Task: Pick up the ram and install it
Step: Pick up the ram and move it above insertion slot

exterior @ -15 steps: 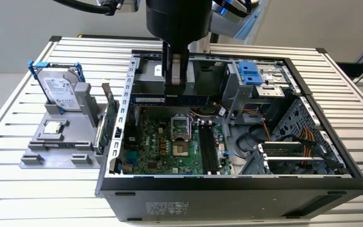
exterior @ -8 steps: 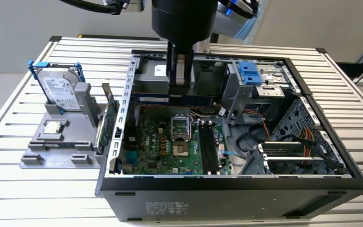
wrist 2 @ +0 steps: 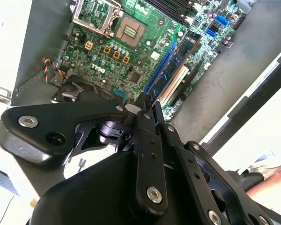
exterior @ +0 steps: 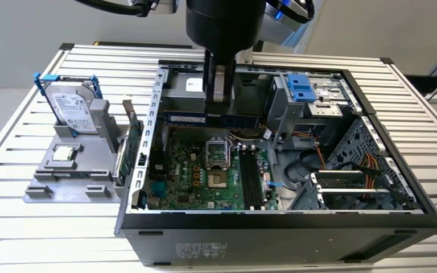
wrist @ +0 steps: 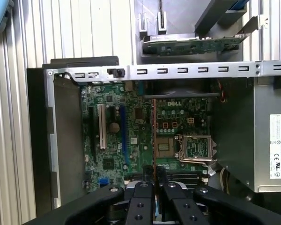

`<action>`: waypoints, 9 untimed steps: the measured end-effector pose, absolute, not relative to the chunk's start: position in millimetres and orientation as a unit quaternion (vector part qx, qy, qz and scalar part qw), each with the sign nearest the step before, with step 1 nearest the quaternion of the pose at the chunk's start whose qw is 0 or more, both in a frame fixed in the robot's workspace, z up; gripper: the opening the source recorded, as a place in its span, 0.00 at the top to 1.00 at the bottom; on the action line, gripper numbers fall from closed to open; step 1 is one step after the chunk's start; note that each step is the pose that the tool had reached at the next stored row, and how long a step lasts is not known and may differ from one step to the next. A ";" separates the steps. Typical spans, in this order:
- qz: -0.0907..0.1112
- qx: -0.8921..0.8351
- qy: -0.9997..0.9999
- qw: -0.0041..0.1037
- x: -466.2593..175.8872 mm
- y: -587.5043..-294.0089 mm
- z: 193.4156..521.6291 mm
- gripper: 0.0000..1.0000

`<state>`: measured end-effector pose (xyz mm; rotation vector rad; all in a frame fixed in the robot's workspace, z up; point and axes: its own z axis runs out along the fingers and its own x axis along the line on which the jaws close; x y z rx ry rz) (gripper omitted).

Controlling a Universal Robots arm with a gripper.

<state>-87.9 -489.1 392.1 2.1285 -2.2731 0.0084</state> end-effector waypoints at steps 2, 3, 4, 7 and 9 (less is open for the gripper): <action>0.003 0.682 -0.731 0.014 -87.3 -489.1 392.1 1.00; 0.003 0.682 -0.731 0.014 -86.9 -489.1 392.1 1.00; 0.003 0.681 -0.732 0.014 -86.5 -489.1 392.1 1.00; 0.002 0.680 -0.733 0.014 -85.5 -489.1 392.1 1.00; 0.002 0.679 -0.734 0.014 -84.9 -489.1 392.1 1.00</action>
